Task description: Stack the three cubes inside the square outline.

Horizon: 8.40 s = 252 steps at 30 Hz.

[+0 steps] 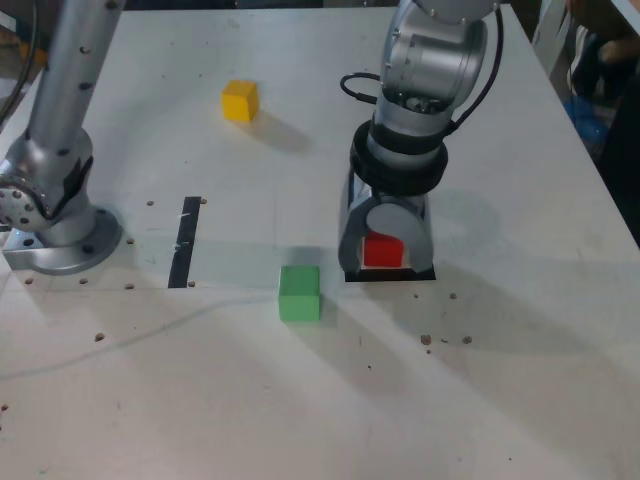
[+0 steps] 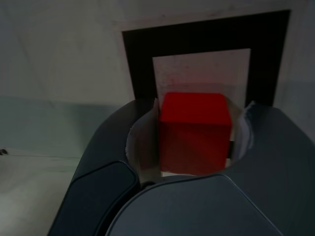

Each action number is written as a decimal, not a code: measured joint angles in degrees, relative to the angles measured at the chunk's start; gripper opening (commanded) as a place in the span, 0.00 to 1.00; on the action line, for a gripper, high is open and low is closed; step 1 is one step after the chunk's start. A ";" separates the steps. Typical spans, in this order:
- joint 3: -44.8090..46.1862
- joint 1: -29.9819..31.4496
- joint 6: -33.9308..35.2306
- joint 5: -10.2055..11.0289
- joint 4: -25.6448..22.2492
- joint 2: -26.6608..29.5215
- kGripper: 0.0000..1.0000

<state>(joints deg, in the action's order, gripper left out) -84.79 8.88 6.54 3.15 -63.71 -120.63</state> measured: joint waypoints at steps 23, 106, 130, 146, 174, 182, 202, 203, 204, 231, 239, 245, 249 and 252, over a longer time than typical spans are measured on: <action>2.50 -20.51 -16.72 12.99 -14.64 24.19 0.99; 11.34 -52.80 -49.25 12.56 5.19 7.73 0.34; -1.11 -23.15 -25.76 4.47 -13.61 17.09 0.31; -13.33 -4.50 -2.46 5.43 -20.11 7.34 0.31; -19.61 0.86 0.96 2.19 -23.77 -1.91 0.32; -19.75 -0.10 -0.52 2.26 -23.15 -3.01 0.34; -19.50 -1.14 -1.65 1.64 -22.47 -4.25 0.35; -19.50 -1.14 -1.69 1.48 -22.47 -4.28 0.35; -19.50 -1.14 -1.76 1.36 -22.47 -4.32 0.35; -20.03 -1.18 -3.21 0.40 -22.49 -5.03 0.98; -19.85 -1.18 -2.97 1.86 -23.39 -3.79 0.99; -15.38 -1.18 -2.97 3.17 -25.34 4.41 0.99; -8.10 -0.78 -3.67 2.29 -25.10 10.43 0.99; -1.98 0.66 -3.70 0.57 -22.92 14.33 0.99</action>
<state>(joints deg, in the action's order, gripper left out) -86.77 9.54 2.84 3.72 -86.63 -106.30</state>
